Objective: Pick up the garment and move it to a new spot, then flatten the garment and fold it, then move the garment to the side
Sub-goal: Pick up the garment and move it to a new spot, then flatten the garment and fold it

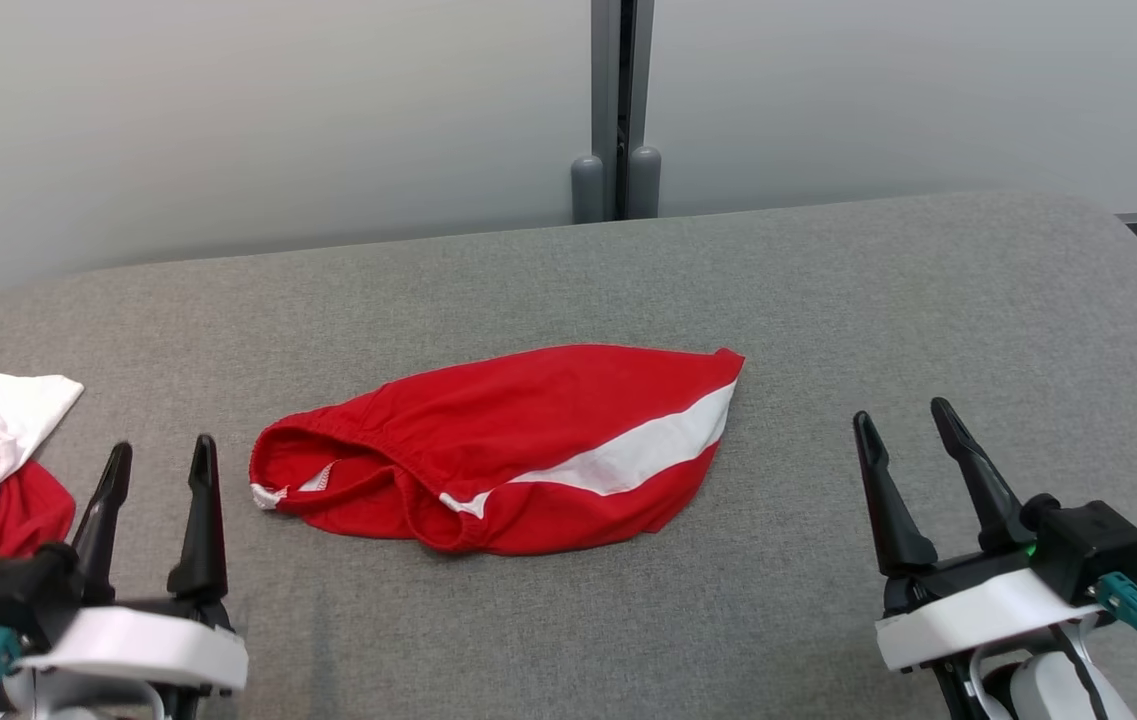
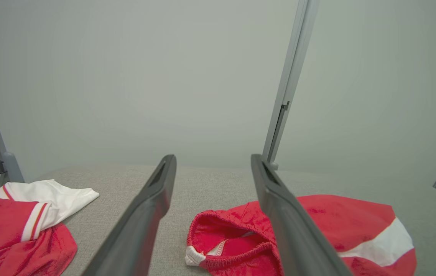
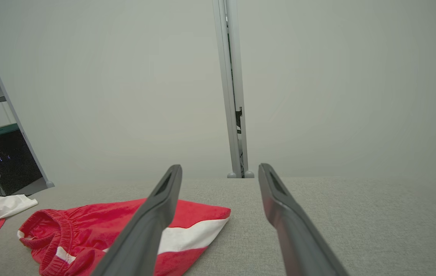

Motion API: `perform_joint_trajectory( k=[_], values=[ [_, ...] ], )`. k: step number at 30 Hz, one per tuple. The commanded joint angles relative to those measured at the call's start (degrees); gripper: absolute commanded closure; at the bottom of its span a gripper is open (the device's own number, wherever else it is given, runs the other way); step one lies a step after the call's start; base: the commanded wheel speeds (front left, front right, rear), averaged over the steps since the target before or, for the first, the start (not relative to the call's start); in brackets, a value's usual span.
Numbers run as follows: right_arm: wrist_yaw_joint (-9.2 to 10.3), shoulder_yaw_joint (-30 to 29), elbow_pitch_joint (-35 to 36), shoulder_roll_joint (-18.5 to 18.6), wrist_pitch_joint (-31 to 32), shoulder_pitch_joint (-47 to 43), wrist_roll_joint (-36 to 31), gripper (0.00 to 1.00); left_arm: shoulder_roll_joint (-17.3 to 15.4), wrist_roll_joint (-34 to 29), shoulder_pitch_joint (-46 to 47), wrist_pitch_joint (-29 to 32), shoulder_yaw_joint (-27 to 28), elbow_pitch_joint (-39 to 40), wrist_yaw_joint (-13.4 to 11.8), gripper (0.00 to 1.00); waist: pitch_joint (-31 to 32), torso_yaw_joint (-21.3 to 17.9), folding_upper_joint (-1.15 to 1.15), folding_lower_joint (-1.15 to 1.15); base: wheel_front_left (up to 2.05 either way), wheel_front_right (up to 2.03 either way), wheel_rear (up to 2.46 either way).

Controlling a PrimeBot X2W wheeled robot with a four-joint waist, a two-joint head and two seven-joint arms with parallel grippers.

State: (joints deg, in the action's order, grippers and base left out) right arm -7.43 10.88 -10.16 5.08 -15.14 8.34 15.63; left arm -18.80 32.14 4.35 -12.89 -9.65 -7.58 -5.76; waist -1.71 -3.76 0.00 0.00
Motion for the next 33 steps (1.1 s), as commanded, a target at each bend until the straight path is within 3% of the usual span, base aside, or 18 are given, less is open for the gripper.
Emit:
perform_joint_trajectory(
  k=[1,9,16,33],
  values=[
    [-0.11,-0.5,0.3,0.2,0.0,-0.8,-0.2,0.00,0.0,-1.1,-1.5,-0.8,0.4,1.2,-1.0,0.00,0.1,0.2,0.00,0.00,0.00,0.00,0.00],
    [-0.11,-4.0,1.7,-0.2,0.0,-3.4,-1.0,0.00,4.0,-4.1,-7.7,-2.3,0.8,3.6,-2.8,0.00,0.9,1.5,0.00,0.00,0.00,0.00,0.00],
    [-0.11,-3.7,1.3,-0.2,0.0,-2.6,-1.1,0.00,6.0,-5.5,-7.3,-2.4,1.7,3.4,-1.4,0.00,0.7,1.5,0.00,0.00,0.00,0.00,0.00],
    [-0.11,-2.7,0.6,0.2,0.0,-1.7,-0.5,0.00,7.5,-7.3,-6.8,-2.4,2.9,1.6,-0.1,0.00,1.0,0.9,0.00,0.00,0.00,0.00,0.00]
  ],
)
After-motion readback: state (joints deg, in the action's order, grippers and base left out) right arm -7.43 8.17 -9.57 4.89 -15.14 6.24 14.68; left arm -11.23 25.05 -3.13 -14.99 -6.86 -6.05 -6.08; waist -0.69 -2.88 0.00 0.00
